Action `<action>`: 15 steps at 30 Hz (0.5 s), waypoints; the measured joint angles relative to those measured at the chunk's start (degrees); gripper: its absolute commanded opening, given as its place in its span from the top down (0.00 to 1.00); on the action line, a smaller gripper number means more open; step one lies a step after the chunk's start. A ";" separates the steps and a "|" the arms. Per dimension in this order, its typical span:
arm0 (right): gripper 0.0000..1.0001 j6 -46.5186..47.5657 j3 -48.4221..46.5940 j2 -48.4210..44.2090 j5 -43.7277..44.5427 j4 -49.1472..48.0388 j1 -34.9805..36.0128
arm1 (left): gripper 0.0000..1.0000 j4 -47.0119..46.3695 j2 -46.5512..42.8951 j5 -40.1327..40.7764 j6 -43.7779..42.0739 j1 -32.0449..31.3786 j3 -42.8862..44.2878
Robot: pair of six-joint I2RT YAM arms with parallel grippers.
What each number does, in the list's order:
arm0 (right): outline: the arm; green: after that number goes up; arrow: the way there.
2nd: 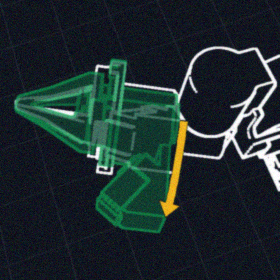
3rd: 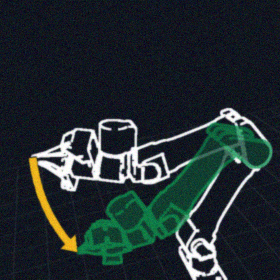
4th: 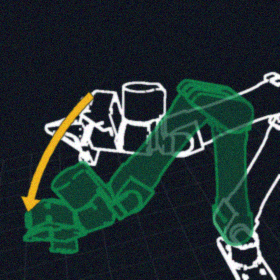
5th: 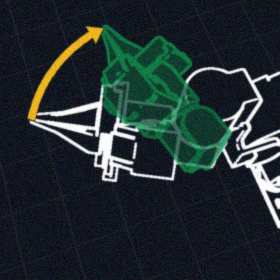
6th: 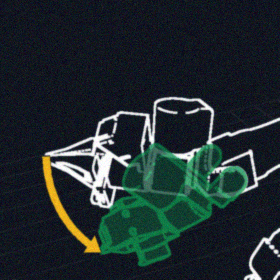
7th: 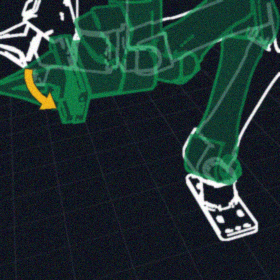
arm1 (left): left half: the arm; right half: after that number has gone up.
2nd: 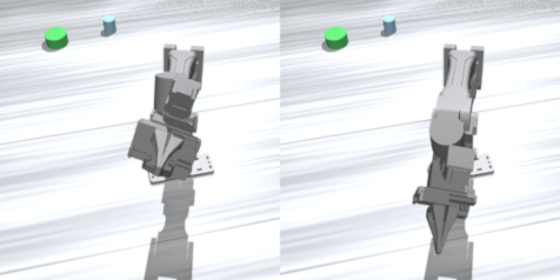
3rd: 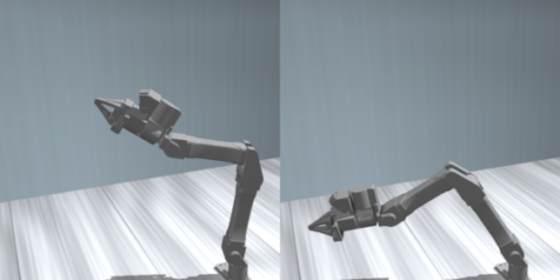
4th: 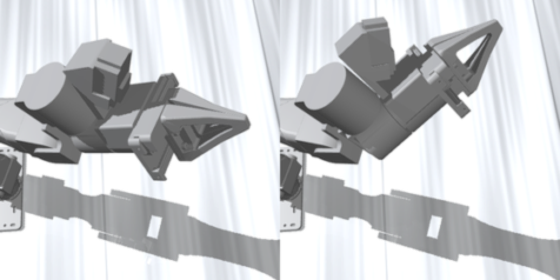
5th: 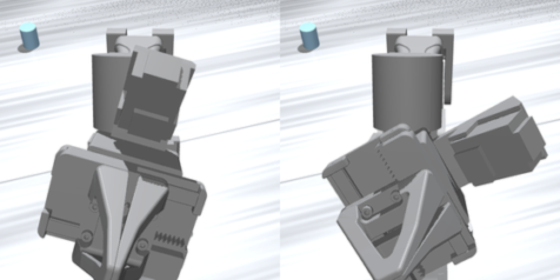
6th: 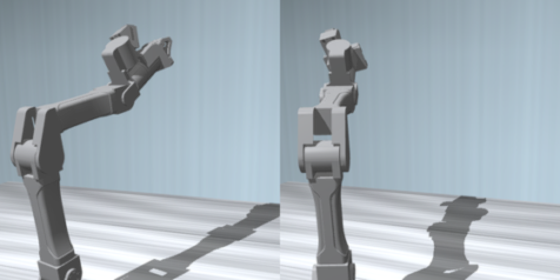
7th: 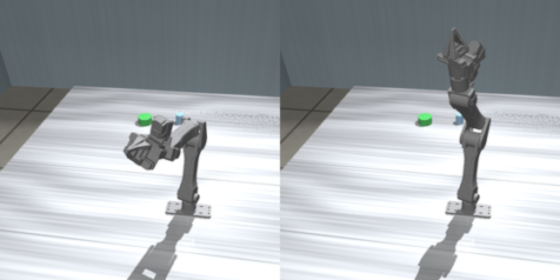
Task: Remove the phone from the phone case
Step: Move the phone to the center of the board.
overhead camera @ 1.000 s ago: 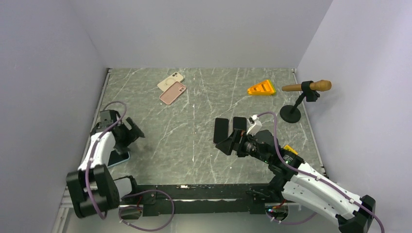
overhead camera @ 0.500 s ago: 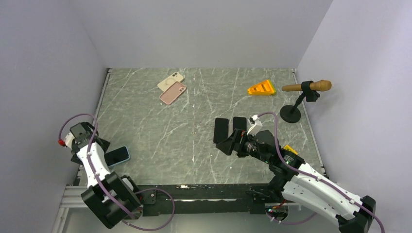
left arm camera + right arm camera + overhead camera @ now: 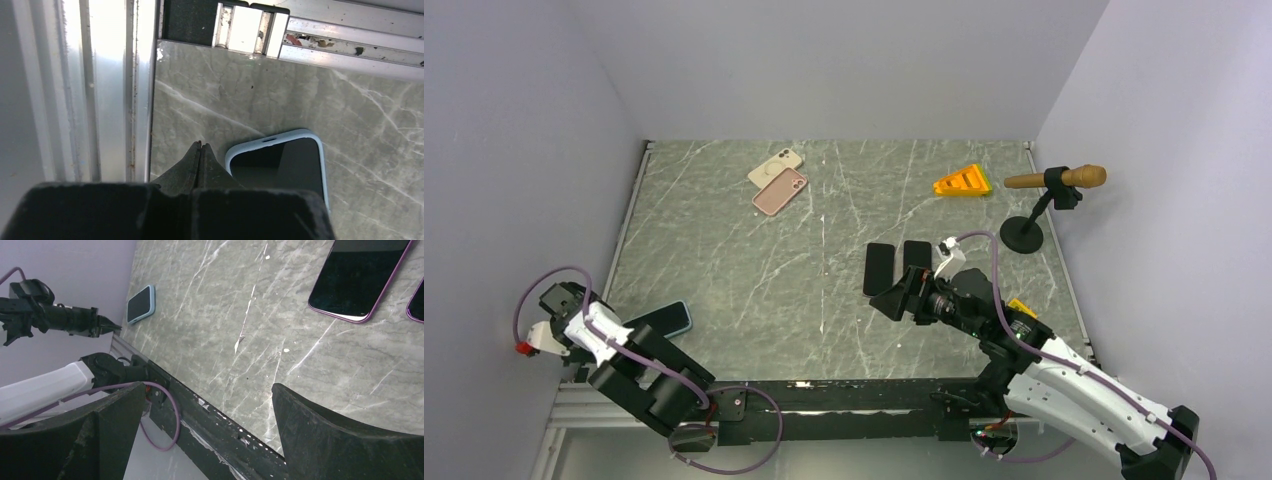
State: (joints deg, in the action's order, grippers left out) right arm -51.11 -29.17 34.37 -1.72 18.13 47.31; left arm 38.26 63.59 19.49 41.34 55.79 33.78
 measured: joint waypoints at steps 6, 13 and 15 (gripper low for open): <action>0.00 0.11 -0.28 0.59 -0.07 -0.20 0.00 | 1.00 -1.62 3.06 -3.72 0.42 2.51 -0.81; 0.00 0.09 -0.35 0.66 -0.04 -0.28 0.00 | 1.00 -4.37 6.27 -8.35 0.26 4.83 -0.90; 0.00 0.09 -0.35 -0.04 -0.02 -0.24 0.00 | 1.00 -5.44 6.88 -9.97 -0.17 5.18 -0.72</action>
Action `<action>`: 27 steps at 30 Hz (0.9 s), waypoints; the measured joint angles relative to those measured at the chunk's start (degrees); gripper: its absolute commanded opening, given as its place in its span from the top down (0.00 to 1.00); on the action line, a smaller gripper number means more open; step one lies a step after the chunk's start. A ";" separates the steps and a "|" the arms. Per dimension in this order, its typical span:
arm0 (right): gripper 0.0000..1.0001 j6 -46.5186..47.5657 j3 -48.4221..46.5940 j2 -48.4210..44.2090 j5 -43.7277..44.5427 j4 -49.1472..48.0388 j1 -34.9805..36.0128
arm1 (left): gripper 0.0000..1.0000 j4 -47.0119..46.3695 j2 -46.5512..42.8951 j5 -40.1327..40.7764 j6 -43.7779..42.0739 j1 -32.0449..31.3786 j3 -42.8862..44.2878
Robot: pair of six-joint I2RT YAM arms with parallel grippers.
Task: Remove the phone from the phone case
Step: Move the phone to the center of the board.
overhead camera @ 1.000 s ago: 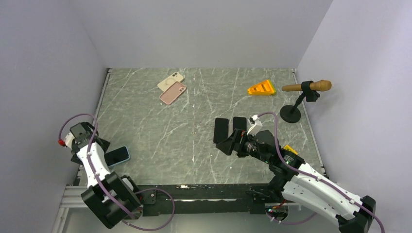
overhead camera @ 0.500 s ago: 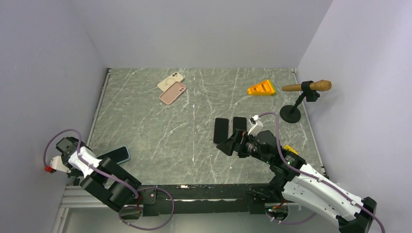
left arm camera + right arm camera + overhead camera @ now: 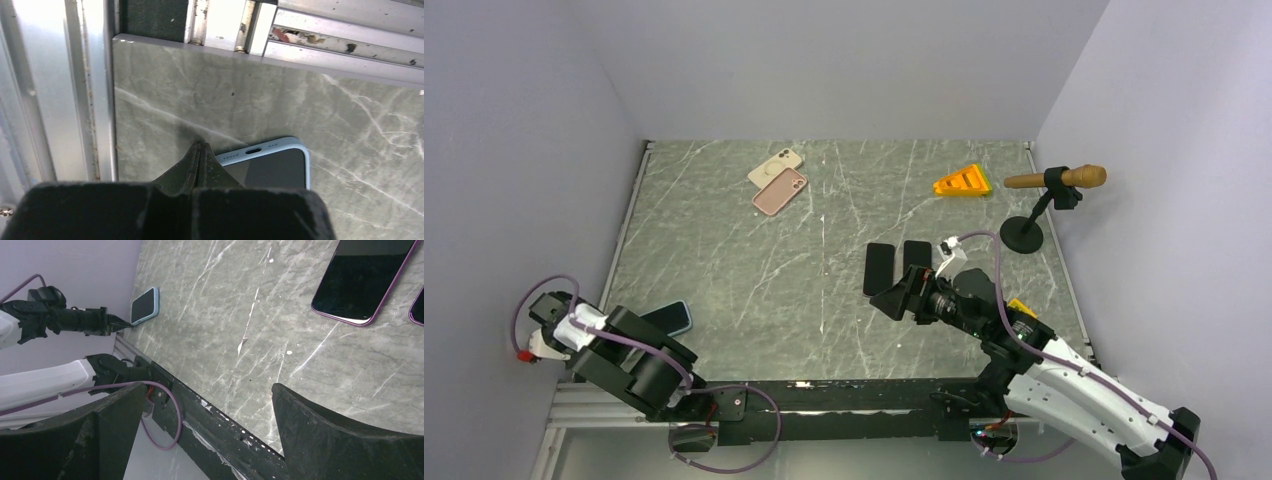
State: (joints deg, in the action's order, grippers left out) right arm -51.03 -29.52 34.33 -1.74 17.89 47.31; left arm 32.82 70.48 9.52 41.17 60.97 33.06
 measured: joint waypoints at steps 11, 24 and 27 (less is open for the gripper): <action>0.00 -0.24 -0.13 -3.82 0.46 0.50 0.00 | 1.00 -10.99 7.06 -9.46 -1.03 -15.45 2.93; 0.00 -1.81 0.35 -2.73 0.44 -1.07 0.00 | 0.02 -11.06 2.89 -28.33 -2.67 -36.96 0.35; 0.00 -2.01 0.48 -1.40 0.37 -1.97 0.00 | 0.00 -7.87 -4.63 -27.58 -2.38 -37.05 0.35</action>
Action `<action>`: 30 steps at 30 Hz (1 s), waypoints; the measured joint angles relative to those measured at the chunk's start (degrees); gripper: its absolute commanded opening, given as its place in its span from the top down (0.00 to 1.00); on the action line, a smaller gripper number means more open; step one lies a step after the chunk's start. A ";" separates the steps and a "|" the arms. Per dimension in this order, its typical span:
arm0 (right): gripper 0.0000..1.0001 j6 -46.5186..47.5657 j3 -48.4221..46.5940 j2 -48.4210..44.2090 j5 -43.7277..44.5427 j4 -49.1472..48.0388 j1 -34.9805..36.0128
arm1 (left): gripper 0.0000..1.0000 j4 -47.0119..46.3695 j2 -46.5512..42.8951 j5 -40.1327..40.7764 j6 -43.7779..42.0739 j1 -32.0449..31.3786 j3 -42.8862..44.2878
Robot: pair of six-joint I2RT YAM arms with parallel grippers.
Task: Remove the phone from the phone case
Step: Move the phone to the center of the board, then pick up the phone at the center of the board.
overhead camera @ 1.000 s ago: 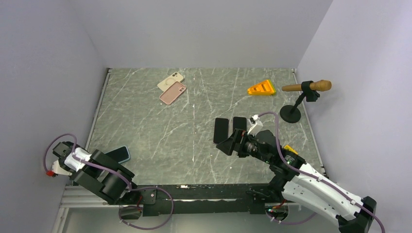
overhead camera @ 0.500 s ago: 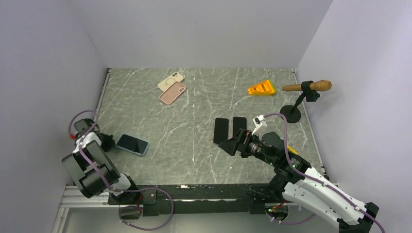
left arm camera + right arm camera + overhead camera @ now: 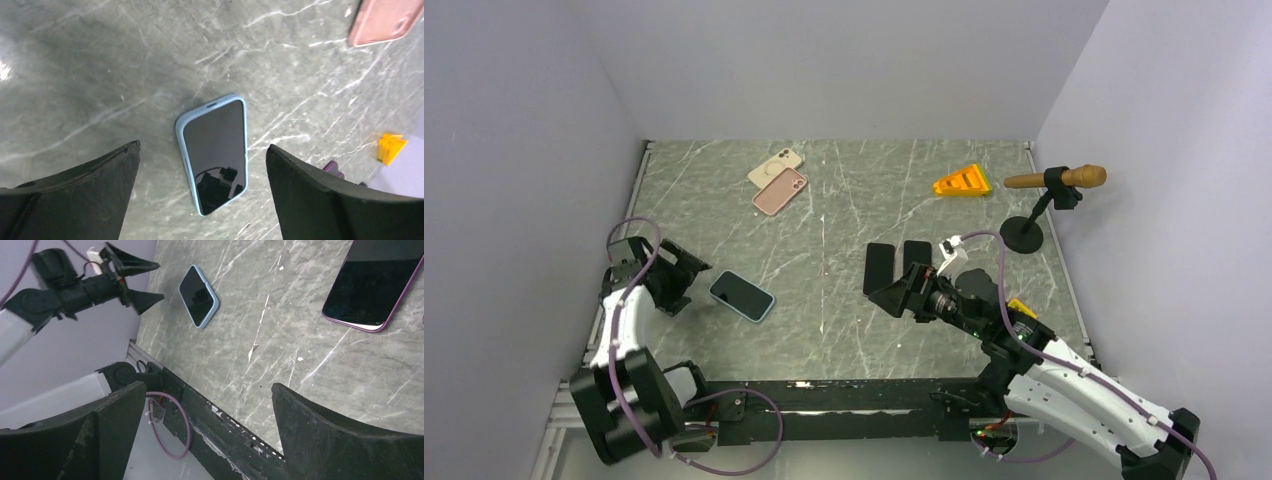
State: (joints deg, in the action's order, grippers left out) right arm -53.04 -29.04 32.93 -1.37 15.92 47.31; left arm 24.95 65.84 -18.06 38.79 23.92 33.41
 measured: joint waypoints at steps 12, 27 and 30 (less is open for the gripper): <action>0.00 -0.13 0.61 1.57 -0.13 -2.34 0.00 | 0.01 3.32 -13.27 -7.02 15.32 -3.76 -13.22; 0.00 -0.79 1.40 -1.81 0.09 -2.05 0.00 | 0.01 1.77 1.88 -1.49 26.53 -19.30 -5.03; 0.00 -0.79 1.40 -2.64 0.48 -1.51 0.00 | 0.01 6.10 9.46 1.44 27.45 -20.41 1.22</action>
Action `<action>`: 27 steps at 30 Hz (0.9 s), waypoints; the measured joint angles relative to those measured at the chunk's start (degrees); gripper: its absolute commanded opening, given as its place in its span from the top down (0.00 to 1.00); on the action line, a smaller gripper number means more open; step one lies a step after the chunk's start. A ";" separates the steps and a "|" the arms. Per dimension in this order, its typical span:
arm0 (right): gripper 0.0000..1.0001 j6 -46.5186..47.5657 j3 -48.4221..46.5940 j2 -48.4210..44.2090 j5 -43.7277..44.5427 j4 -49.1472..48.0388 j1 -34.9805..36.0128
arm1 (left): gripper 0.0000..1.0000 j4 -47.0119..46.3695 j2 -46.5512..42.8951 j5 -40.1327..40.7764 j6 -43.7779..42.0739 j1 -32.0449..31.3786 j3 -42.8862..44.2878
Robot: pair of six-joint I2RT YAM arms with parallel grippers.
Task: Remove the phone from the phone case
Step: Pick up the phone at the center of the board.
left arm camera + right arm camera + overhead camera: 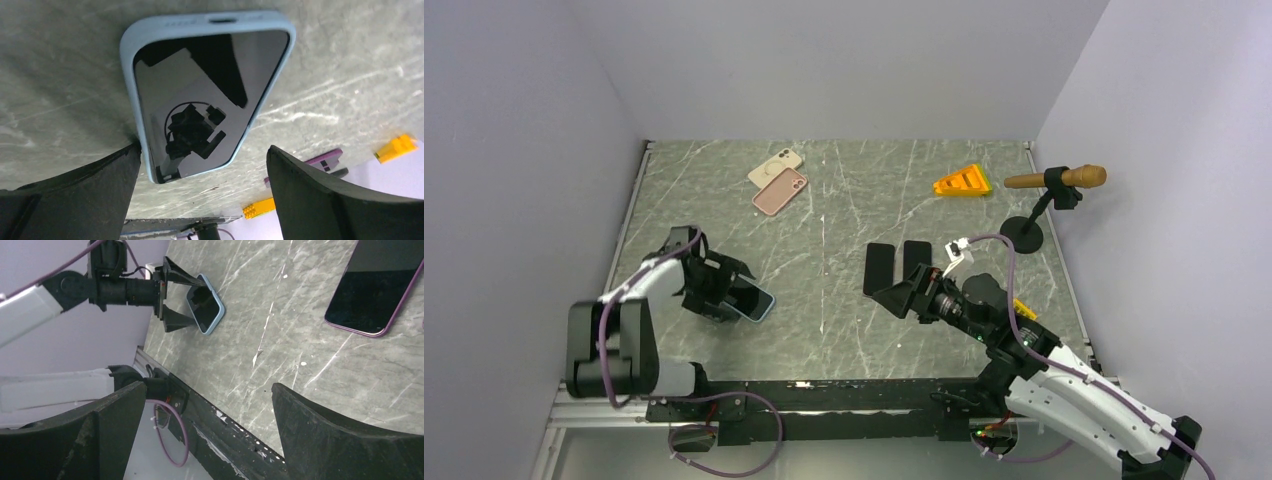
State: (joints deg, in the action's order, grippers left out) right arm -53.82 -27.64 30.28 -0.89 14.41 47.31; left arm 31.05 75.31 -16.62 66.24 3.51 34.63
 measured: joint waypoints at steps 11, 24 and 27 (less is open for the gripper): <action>0.00 -0.26 -0.04 -3.82 2.58 3.45 0.00 | 0.12 17.11 23.08 3.72 3.52 -5.05 19.17; 0.00 -0.42 -0.61 -5.25 3.89 6.19 0.00 | 1.00 18.97 23.58 6.73 4.55 -9.73 21.53; 0.00 -0.35 -0.61 -5.14 3.89 6.19 0.00 | 1.00 18.88 20.04 10.16 1.44 -11.78 19.96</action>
State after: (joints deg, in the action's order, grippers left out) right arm -54.17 -28.25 25.15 3.01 20.60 47.31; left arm 49.93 95.35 -6.46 67.68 -8.27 54.59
